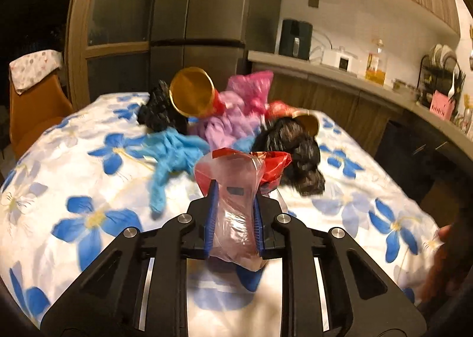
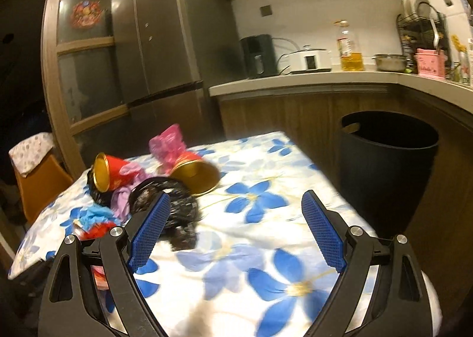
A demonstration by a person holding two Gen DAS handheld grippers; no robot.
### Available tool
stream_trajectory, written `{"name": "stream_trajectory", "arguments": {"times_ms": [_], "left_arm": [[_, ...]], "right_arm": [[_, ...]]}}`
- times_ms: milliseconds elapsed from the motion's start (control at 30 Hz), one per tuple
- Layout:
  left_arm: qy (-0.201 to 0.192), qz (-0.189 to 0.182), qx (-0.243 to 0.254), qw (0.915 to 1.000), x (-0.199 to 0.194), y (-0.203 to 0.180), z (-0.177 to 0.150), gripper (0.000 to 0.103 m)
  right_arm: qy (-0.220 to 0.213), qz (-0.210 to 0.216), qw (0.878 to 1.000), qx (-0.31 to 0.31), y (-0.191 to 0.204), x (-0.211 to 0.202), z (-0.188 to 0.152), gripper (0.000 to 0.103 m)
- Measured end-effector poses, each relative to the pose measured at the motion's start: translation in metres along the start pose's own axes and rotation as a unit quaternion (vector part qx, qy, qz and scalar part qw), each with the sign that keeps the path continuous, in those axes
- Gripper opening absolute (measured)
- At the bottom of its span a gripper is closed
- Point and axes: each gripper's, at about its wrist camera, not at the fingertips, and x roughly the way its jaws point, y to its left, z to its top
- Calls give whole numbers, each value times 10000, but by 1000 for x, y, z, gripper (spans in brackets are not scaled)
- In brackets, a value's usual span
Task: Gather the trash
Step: 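Grasp the clear plastic bag with the left tool while the right tool grasps the black bag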
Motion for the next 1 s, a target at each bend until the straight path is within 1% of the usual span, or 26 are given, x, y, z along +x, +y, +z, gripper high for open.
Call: {"name": "stream_trajectory", "arguments": {"times_ms": [100, 167, 367, 500, 533, 567, 600, 667, 700, 733, 767, 800, 833, 867, 900, 1000], "left_arm": [[-177, 64, -50, 9998, -9, 10, 10, 20], [-219, 91, -113, 9997, -11, 17, 15, 20], [-257, 201, -302, 9990, -12, 38, 24, 20], [-280, 273, -369, 9986, -11, 48, 27, 20], [-285, 286, -371, 9985, -11, 50, 27, 20], [-282, 300, -369, 9985, -11, 51, 27, 20], [-272, 309, -367, 9985, -10, 52, 28, 20], [-255, 317, -373, 9985, -9, 54, 28, 20], [-246, 323, -375, 9985, -9, 54, 28, 20], [-242, 327, -376, 9985, -8, 55, 28, 20], [-239, 332, -379, 9984, -8, 55, 28, 20], [-233, 333, -377, 9985, -8, 54, 28, 20], [-230, 332, -371, 9985, -8, 54, 28, 20], [-237, 333, -354, 9985, -9, 54, 28, 20], [-247, 337, -343, 9985, -10, 54, 27, 20], [-283, 345, -332, 9985, -12, 52, 28, 20]], "right_arm": [[80, 113, 9999, -100, 18, 15, -3, 87], [176, 211, 9995, -165, 32, 30, -5, 87], [505, 389, 9973, -355, 60, 70, -9, 87], [574, 483, 9966, -355, 69, 87, -7, 87], [589, 490, 9964, -369, 71, 90, -8, 84], [626, 509, 9960, -382, 73, 93, -9, 77], [688, 529, 9954, -399, 74, 97, -10, 73], [824, 569, 9940, -441, 77, 103, -13, 53], [852, 597, 9935, -462, 77, 104, -13, 48], [850, 626, 9933, -474, 77, 104, -14, 34], [845, 674, 9929, -504, 78, 103, -14, 27], [832, 696, 9927, -534, 79, 102, -14, 22], [831, 730, 9922, -567, 80, 100, -14, 12], [823, 738, 9921, -586, 80, 98, -14, 7], [792, 767, 9922, -584, 79, 94, -14, 6], [716, 838, 9925, -537, 74, 81, -11, 4]]}}
